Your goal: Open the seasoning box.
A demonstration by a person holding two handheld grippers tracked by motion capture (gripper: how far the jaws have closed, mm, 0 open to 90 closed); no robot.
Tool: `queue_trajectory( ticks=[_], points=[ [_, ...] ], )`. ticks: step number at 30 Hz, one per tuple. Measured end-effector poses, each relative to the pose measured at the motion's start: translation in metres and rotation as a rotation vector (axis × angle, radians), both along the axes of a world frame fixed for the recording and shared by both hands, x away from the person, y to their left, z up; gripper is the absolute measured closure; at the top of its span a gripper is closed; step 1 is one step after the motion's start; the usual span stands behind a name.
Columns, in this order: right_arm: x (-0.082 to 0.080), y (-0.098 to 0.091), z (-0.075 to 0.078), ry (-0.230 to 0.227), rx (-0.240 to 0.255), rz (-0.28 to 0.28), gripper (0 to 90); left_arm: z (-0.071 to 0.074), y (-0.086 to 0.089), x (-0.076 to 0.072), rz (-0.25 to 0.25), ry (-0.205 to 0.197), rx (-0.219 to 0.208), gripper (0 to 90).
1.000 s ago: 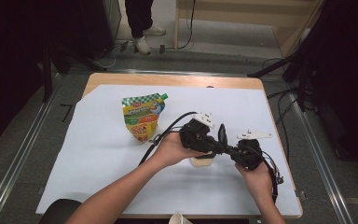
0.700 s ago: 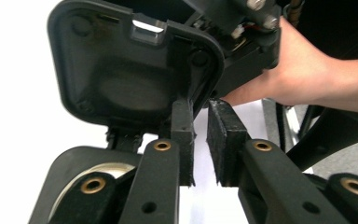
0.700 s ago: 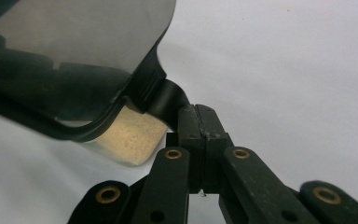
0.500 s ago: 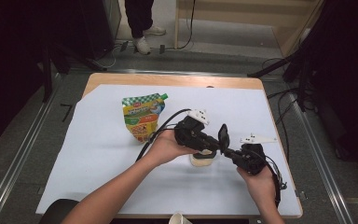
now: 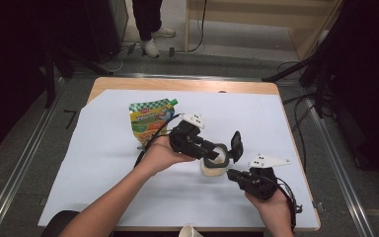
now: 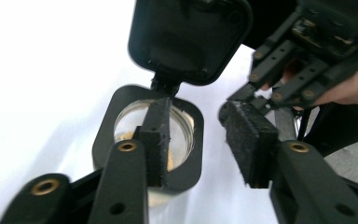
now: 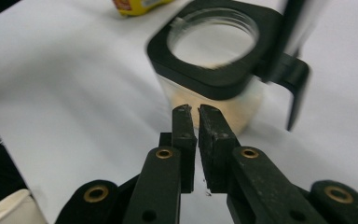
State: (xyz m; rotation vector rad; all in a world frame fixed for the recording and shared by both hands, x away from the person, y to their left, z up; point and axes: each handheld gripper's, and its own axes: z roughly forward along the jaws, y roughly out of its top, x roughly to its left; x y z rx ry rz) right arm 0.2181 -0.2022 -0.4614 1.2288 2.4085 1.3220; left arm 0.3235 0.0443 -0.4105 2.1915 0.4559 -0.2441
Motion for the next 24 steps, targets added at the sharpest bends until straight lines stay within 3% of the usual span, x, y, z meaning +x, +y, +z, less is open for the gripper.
queue_trajectory(
  ticks=[2,9,14,20,24],
  points=[
    [-0.002,0.005,0.003,-0.005,0.011,0.017,84.6,-0.001,0.004,0.002,0.011,0.025,0.014,54.6],
    [-0.008,0.025,0.005,-0.016,0.037,0.099,75.5,0.0,0.019,0.002,0.032,0.026,-0.002,48.5],
    [-0.009,0.047,0.003,-0.013,0.054,0.152,64.5,0.003,0.03,0.0,0.037,0.031,0.01,45.5],
    [-0.008,0.07,-0.003,-0.022,0.047,0.208,57.2,0.005,0.045,-0.004,0.067,0.009,0.017,42.7],
    [-0.006,0.079,-0.005,-0.025,0.054,0.23,54.2,0.008,0.058,-0.004,0.082,0.0,-0.002,42.4]
  ],
)
